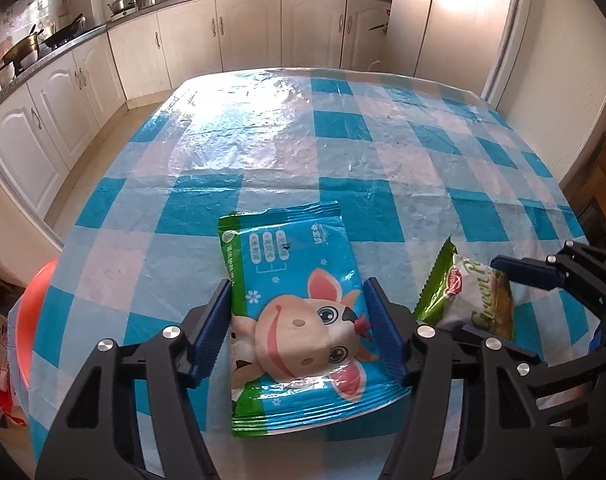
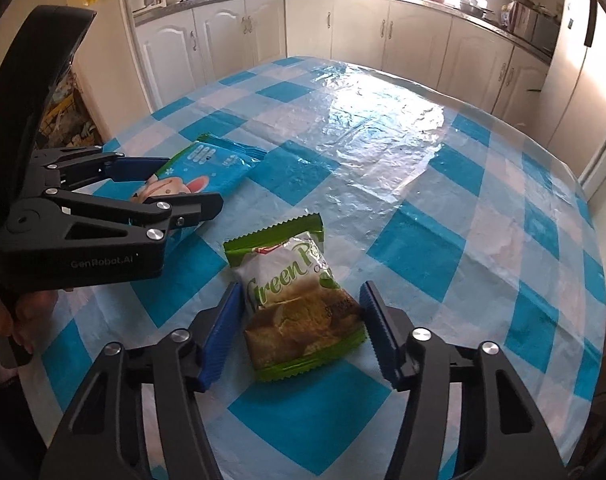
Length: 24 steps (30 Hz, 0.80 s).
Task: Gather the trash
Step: 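Grasp the blue cow-print packet with the left tool while the right tool grasps the green packet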
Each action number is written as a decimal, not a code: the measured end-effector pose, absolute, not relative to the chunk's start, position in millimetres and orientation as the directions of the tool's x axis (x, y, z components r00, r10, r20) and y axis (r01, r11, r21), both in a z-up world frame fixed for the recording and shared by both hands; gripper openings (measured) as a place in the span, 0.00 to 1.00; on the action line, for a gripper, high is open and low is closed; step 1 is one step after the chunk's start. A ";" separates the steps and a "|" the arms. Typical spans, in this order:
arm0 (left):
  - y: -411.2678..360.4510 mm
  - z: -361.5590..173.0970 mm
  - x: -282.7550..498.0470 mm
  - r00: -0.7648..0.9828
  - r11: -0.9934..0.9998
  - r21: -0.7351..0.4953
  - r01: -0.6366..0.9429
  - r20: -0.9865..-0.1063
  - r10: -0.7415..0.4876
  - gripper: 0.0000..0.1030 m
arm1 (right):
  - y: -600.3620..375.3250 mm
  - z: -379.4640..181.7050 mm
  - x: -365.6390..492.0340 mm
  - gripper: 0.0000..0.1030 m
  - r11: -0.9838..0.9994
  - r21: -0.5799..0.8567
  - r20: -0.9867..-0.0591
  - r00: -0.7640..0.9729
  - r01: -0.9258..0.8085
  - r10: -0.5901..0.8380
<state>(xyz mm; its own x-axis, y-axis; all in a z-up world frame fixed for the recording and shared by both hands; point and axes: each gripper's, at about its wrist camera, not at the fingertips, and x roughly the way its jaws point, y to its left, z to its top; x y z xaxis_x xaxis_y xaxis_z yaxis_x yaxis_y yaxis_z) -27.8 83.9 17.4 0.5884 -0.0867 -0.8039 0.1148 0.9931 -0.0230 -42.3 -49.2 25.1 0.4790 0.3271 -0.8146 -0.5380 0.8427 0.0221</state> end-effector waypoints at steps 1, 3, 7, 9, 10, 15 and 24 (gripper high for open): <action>84.8 17.7 -28.1 0.589 0.993 -0.028 0.116 -0.803 -0.091 0.63 | -49.4 25.2 -42.7 0.56 0.849 0.027 -0.815 0.480 -0.528 0.325; 86.9 18.5 -29.3 0.588 0.993 -0.040 0.114 -0.802 -0.100 0.62 | -50.2 26.2 -43.6 0.55 0.865 0.038 -0.815 0.485 -0.500 0.316; 93.0 19.9 -32.0 0.591 0.991 -0.068 0.112 -0.798 -0.122 0.60 | -51.2 27.3 -46.1 0.54 0.891 0.069 -0.810 0.496 -0.449 0.313; 96.3 20.2 -33.3 0.592 0.990 -0.083 0.111 -0.795 -0.133 0.60 | -51.9 28.0 -48.2 0.53 0.901 0.083 -0.807 0.501 -0.427 0.312; 99.2 20.7 -34.3 0.593 0.990 -0.093 0.108 -0.793 -0.139 0.60 | -52.9 29.3 -49.1 0.52 0.907 0.096 -0.803 0.506 -0.411 0.314; 109.9 21.2 -36.6 0.595 0.987 -0.127 0.097 -0.787 -0.160 0.59 | -53.4 34.4 -53.0 0.51 0.921 0.116 -0.792 0.525 -0.372 0.312; 131.8 24.4 -45.6 0.611 0.982 -0.172 0.075 -0.771 -0.182 0.59 | -46.5 36.2 -54.9 0.42 0.931 0.119 -0.796 0.528 -0.344 0.296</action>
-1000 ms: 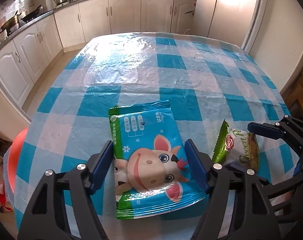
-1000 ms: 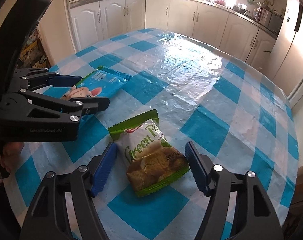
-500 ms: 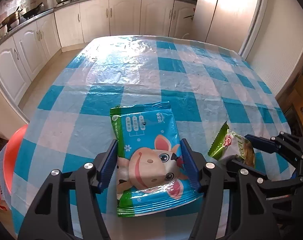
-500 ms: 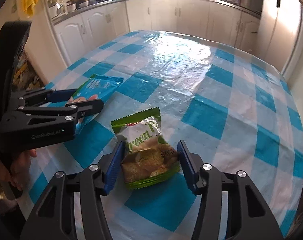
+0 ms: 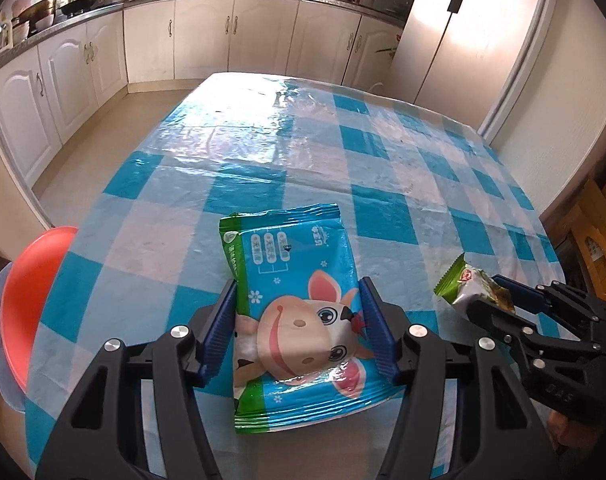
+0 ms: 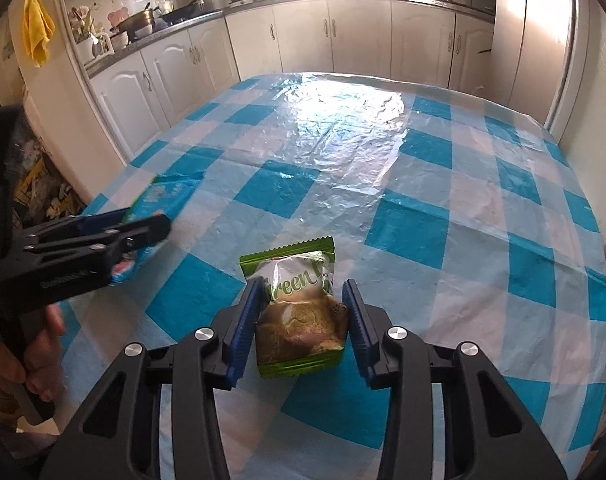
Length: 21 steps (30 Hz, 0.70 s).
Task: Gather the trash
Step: 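Grasp the blue cow-print packet with the left tool while the right tool grasps the green packet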
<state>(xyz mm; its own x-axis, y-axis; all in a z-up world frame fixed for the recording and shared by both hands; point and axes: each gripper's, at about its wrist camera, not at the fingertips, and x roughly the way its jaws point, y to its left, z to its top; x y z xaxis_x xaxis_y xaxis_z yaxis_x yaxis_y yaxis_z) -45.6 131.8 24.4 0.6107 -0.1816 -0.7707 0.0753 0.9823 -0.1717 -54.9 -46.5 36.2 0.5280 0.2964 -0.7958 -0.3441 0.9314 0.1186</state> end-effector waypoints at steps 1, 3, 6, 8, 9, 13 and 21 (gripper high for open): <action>134.7 25.1 -47.8 0.613 0.982 -0.176 0.075 -0.768 -0.184 0.59 | -45.2 35.0 -55.3 0.42 0.931 0.121 -0.797 0.526 -0.343 0.297; 140.5 28.6 -51.9 0.624 0.980 -0.184 0.071 -0.759 -0.187 0.59 | -43.7 35.3 -55.8 0.42 0.932 0.121 -0.794 0.529 -0.343 0.298; 150.3 34.0 -56.8 0.635 0.979 -0.195 0.061 -0.749 -0.189 0.59 | -39.5 38.3 -57.0 0.41 0.931 0.118 -0.791 0.534 -0.346 0.299; 155.4 37.7 -59.9 0.644 0.979 -0.197 0.056 -0.742 -0.186 0.59 | -37.4 40.5 -57.0 0.41 0.931 0.122 -0.787 0.538 -0.344 0.302; 159.2 40.4 -62.4 0.652 0.979 -0.197 0.052 -0.736 -0.183 0.59 | -36.4 41.9 -56.5 0.41 0.930 0.130 -0.786 0.536 -0.344 0.309; 174.2 49.9 -69.8 0.674 0.979 -0.203 0.030 -0.719 -0.170 0.59 | -27.0 50.9 -55.9 0.41 0.923 0.137 -0.776 0.541 -0.359 0.326; 223.1 68.9 -89.9 0.717 0.978 -0.200 -0.062 -0.691 -0.095 0.59 | 16.4 77.7 -51.6 0.41 0.867 0.205 -0.733 0.516 -0.454 0.443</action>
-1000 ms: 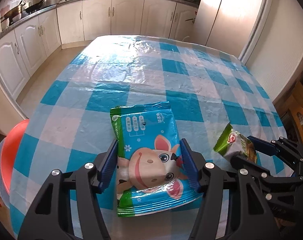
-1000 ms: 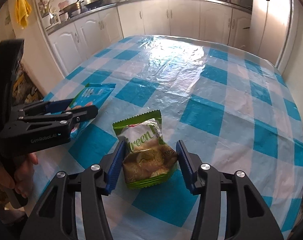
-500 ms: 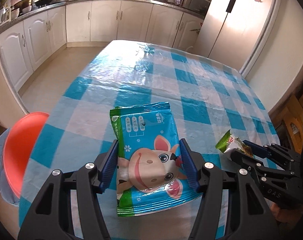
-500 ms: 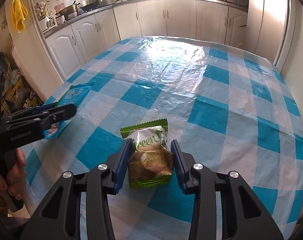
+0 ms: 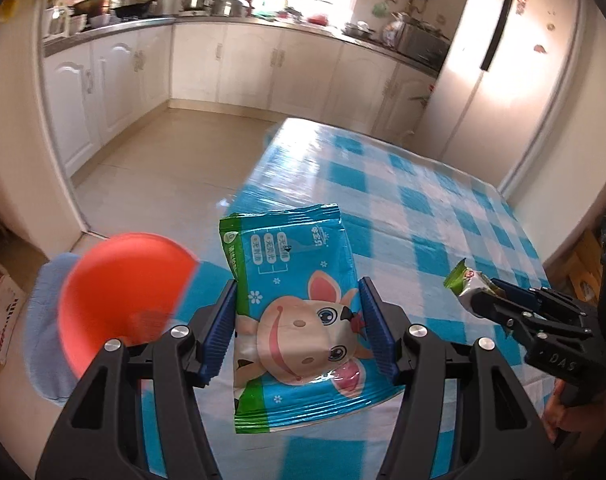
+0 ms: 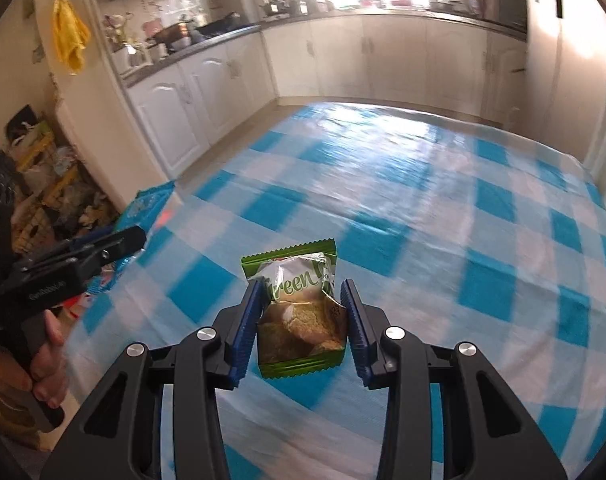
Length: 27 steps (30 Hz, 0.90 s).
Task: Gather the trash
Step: 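Grasp the blue cow-print packet with the left tool while the right tool grasps the green packet, then carry both packets to the red bucket and open both tools to drop them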
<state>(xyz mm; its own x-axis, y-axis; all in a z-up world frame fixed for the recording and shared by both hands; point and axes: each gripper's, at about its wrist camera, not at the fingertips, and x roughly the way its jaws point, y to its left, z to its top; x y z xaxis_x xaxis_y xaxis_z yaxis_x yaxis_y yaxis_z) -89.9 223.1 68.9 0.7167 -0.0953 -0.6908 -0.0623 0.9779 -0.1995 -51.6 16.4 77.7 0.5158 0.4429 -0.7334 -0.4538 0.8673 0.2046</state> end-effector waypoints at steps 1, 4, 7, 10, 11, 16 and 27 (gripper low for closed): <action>231.9 71.2 -92.9 0.721 0.977 -0.198 -0.078 -0.688 -0.082 0.59 | 24.7 81.3 -50.6 0.41 0.856 0.214 -0.727 0.508 -0.470 0.461; 256.6 74.1 -99.3 0.727 0.974 -0.187 -0.129 -0.685 -0.035 0.59 | 47.4 88.6 -45.5 0.41 0.826 0.234 -0.716 0.483 -0.513 0.504; 282.9 71.8 -103.5 0.722 0.963 -0.184 -0.194 -0.692 0.013 0.59 | 76.9 95.7 -39.1 0.41 0.785 0.261 -0.703 0.447 -0.562 0.554; 309.3 63.7 -103.3 0.700 0.948 -0.193 -0.254 -0.713 0.043 0.59 | 112.7 100.0 -28.7 0.41 0.734 0.307 -0.685 0.395 -0.606 0.612; 317.4 60.1 -103.2 0.691 0.941 -0.199 -0.273 -0.722 0.048 0.59 | 121.2 99.5 -26.4 0.41 0.722 0.314 -0.682 0.383 -0.616 0.623; 352.5 42.2 -97.8 0.649 0.915 -0.219 -0.340 -0.758 0.060 0.59 | 175.2 93.6 -10.6 0.41 0.658 0.374 -0.674 0.296 -0.653 0.677; 386.1 1.6 -85.8 0.561 0.885 -0.198 -0.421 -0.824 0.082 0.64 | 249.7 67.8 11.4 0.65 0.613 0.468 -0.683 0.181 -0.636 0.708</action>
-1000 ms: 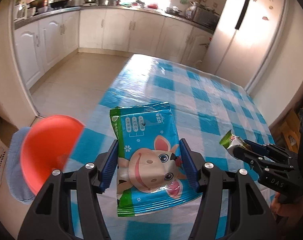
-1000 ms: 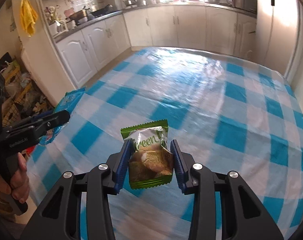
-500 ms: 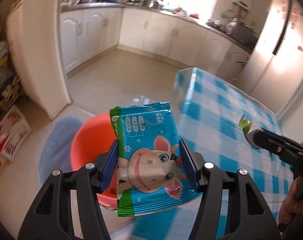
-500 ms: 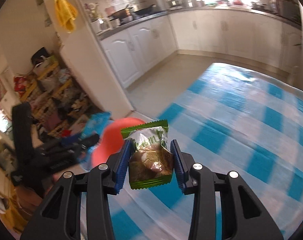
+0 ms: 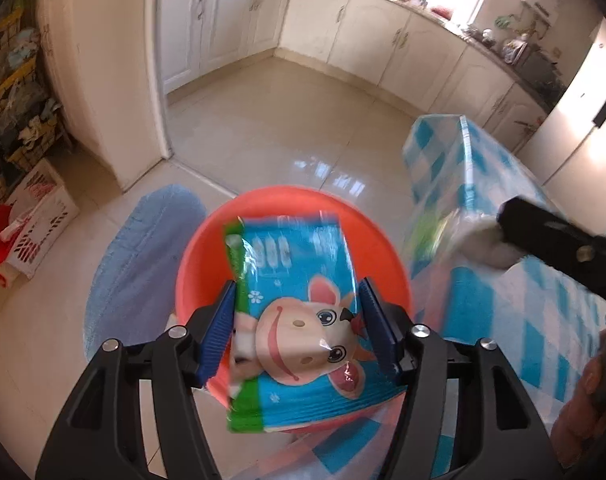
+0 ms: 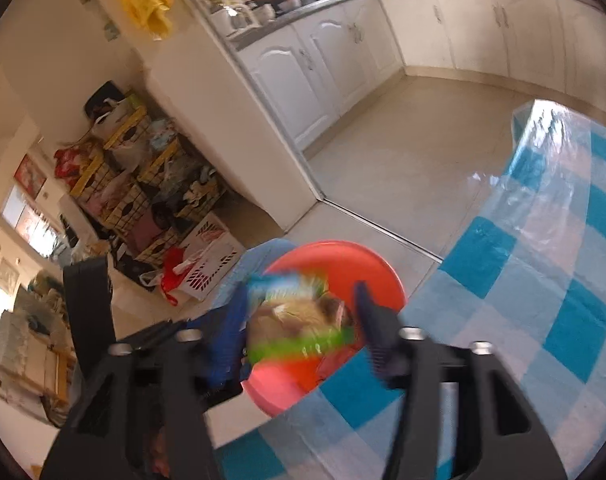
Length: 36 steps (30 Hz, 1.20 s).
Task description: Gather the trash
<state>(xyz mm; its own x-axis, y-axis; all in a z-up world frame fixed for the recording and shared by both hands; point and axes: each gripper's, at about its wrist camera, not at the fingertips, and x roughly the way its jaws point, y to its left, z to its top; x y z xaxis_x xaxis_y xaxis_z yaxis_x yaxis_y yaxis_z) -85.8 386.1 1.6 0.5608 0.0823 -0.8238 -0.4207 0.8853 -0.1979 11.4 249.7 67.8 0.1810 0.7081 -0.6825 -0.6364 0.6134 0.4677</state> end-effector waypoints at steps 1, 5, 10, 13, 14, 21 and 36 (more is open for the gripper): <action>388.7 -0.2 -86.2 0.556 0.880 -0.186 -0.437 -0.825 0.101 0.65 | 247.3 67.4 11.7 0.66 0.610 0.482 -0.673 0.180 -0.629 0.718; 397.2 1.0 -89.4 0.559 0.862 -0.181 -0.473 -0.818 0.135 0.80 | 228.0 74.2 7.5 0.79 0.640 0.463 -0.661 0.242 -0.614 0.710; 387.4 25.0 -92.3 0.608 0.876 -0.132 -0.464 -0.767 0.206 0.82 | 186.3 90.4 -0.8 0.86 0.724 0.391 -0.659 0.377 -0.568 0.651; 371.0 46.1 -94.0 0.640 0.896 -0.071 -0.439 -0.724 0.257 0.89 | 154.1 102.6 -8.4 0.86 0.777 0.345 -0.647 0.467 -0.526 0.603; 365.2 52.5 -93.6 0.651 0.901 -0.056 -0.429 -0.711 0.266 0.90 | 144.7 105.9 -10.0 0.86 0.798 0.327 -0.647 0.495 -0.506 0.579; 307.3 101.5 -95.6 0.744 0.942 0.014 -0.337 -0.609 0.275 0.92 | 70.7 138.3 -33.0 0.87 0.920 0.175 -0.628 0.680 -0.350 0.378; 162.2 195.3 -119.2 0.917 0.995 0.008 -0.097 -0.389 0.093 0.97 | -46.8 230.1 -132.8 0.92 0.994 0.088 -0.426 0.900 -0.058 0.090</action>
<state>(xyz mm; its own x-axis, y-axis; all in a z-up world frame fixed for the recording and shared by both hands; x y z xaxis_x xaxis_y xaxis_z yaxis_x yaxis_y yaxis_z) -119.2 162.2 195.3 0.9167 0.0925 -0.3888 -0.0971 0.9952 0.0080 -132.8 -46.8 230.1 0.9003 0.0898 -0.4259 -0.0575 0.9945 0.0881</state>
